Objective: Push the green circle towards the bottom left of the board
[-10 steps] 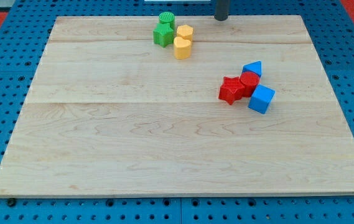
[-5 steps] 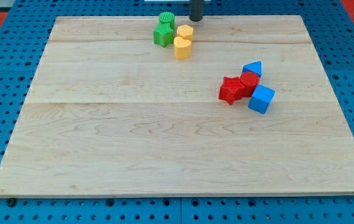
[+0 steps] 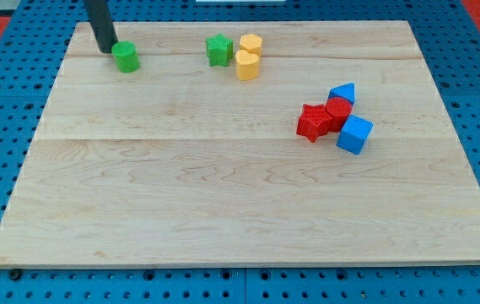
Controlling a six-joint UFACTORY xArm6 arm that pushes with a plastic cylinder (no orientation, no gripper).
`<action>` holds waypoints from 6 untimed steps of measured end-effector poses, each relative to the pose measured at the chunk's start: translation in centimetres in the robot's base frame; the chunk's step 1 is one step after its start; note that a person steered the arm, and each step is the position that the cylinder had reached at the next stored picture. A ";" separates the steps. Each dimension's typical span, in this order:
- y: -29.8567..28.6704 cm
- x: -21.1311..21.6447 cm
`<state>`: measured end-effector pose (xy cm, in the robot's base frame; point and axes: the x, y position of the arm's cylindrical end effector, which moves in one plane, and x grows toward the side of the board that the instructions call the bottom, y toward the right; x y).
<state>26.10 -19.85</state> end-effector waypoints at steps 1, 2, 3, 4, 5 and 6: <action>1.6 -4.6; 3.0 6.0; 2.3 18.4; 1.8 13.8; -3.2 18.0; 0.7 23.5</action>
